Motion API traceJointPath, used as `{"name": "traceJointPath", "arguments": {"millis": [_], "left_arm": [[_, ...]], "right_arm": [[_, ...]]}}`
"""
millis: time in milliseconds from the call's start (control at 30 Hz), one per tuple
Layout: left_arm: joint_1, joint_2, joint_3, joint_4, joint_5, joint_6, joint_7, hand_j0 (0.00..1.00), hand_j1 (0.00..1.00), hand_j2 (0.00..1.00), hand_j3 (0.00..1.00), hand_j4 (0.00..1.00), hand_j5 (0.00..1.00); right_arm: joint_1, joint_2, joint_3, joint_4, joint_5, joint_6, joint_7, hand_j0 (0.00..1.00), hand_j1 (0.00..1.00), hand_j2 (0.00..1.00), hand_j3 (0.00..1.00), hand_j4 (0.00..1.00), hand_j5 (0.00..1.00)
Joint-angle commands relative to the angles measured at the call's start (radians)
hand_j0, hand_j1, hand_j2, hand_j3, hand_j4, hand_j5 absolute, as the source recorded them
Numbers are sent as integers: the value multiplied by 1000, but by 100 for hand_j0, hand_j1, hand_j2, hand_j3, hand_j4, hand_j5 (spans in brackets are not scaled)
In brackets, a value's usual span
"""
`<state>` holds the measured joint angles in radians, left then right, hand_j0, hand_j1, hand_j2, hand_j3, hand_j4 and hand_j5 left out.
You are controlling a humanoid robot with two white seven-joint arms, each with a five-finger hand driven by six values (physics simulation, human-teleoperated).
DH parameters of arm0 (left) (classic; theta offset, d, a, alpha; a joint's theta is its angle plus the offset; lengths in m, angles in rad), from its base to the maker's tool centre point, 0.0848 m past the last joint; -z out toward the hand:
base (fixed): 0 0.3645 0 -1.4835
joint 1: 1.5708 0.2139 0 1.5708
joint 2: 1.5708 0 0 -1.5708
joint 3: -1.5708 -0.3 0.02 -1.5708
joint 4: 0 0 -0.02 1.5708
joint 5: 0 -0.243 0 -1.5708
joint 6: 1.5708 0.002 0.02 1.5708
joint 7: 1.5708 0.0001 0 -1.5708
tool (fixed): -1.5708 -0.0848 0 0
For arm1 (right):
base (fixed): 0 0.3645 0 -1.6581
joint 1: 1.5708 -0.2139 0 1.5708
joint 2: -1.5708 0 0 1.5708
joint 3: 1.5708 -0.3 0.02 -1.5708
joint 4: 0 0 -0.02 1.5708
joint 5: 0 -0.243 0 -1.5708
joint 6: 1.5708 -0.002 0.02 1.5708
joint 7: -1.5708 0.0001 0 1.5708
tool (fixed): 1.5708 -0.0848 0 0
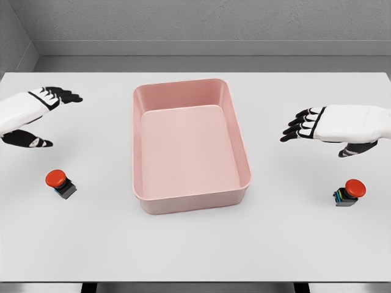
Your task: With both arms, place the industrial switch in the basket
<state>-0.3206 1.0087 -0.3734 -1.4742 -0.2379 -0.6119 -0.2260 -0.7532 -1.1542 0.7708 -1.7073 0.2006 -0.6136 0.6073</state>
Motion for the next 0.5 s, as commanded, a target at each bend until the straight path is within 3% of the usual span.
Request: {"name": "traceJointPath", "arguments": {"millis": [0,167,467], "left_arm": [[3,4,2,-14,14,1,0,100,100,100,100,100,100],[25,24,2,-26,26,1,0,100,100,100,100,100,100],[106,85,7,-55,77,1,0,100,100,100,100,100,100]], "right_arm": [[0,-1,-1,2,-3,3,0,100,100,100,100,100,100],[2,-6,1,23,5,3,-7,100,100,100,100,100,100],[84,-29,1,252,5,3,-9,100,100,100,100,100,100]]}}
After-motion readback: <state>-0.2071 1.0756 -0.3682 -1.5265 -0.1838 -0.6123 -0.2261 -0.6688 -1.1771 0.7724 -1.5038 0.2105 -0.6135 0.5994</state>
